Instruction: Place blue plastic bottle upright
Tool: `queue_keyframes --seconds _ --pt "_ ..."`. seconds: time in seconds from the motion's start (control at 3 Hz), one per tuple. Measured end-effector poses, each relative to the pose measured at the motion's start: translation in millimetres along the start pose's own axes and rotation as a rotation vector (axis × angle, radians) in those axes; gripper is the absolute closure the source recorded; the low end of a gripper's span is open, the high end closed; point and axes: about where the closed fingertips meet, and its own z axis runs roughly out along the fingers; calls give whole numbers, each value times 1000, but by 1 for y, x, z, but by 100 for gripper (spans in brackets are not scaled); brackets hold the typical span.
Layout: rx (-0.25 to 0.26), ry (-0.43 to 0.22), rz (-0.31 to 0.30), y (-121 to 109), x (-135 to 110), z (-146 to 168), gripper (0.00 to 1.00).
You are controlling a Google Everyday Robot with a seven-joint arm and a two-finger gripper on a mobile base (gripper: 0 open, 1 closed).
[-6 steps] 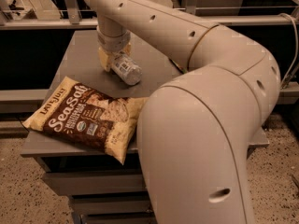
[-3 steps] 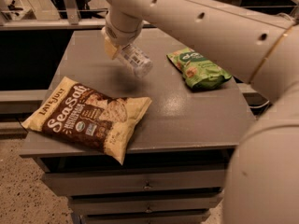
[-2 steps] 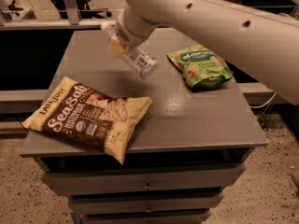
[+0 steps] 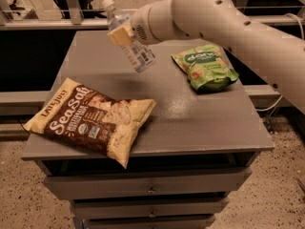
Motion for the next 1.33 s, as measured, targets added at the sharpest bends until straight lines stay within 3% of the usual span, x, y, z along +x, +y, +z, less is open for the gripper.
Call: queue_keyframes --seconds 0.33,0.67,1.0,1.33 --pt "-19 -195 51 -29 -7 -5 100" --pt "-73 -318 33 -28 -2 3 100" --pt "-137 -393 -71 -1 -5 11 100" --pt "-173 -453 -129 30 -2 8 100"
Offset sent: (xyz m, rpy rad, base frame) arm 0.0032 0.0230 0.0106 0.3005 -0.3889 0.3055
